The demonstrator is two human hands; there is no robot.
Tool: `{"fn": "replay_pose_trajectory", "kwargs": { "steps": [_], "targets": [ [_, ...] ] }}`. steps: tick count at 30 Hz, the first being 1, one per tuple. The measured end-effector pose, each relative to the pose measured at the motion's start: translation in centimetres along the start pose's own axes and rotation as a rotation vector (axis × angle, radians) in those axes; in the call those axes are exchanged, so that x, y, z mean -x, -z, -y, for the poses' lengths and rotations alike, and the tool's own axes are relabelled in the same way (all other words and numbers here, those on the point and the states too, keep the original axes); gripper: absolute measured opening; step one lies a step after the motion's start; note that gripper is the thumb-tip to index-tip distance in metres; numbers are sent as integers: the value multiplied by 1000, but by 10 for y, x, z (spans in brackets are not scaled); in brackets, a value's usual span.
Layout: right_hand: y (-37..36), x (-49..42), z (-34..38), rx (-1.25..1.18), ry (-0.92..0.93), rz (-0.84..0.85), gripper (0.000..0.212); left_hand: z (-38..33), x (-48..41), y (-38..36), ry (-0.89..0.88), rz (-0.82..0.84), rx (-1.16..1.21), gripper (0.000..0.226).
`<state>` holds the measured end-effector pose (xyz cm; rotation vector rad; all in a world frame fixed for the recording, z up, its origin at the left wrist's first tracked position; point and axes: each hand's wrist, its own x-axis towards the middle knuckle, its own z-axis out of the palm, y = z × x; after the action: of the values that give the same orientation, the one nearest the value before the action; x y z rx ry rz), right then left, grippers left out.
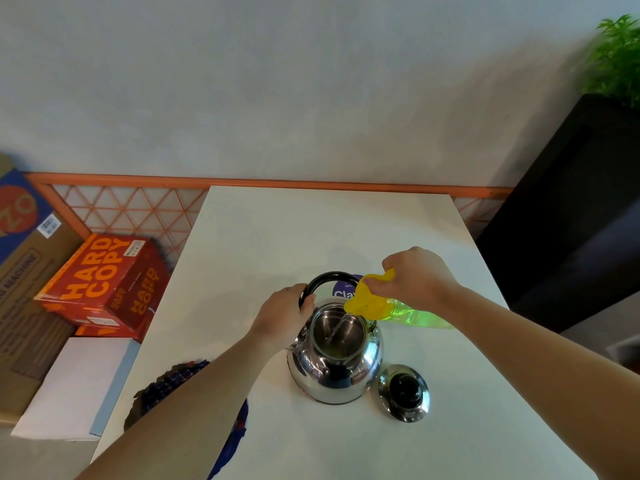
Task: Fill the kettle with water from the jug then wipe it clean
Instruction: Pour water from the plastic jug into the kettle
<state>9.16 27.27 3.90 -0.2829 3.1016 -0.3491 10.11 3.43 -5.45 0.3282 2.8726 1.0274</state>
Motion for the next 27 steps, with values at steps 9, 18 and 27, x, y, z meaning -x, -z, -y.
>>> {"fn": "replay_pose_trajectory", "kwargs": {
  "steps": [9, 18, 27],
  "targets": [
    [1, 0, 2, 51, -4, 5, 52, 0, 0, 0, 4, 1, -9, 27],
    [2, 1, 4, 60, -11, 18, 50, -1, 1, 0, 7, -10, -8, 26],
    [1, -1, 1, 11, -11, 25, 53, 0, 1, -1, 9, -3, -11, 27]
  ]
}}
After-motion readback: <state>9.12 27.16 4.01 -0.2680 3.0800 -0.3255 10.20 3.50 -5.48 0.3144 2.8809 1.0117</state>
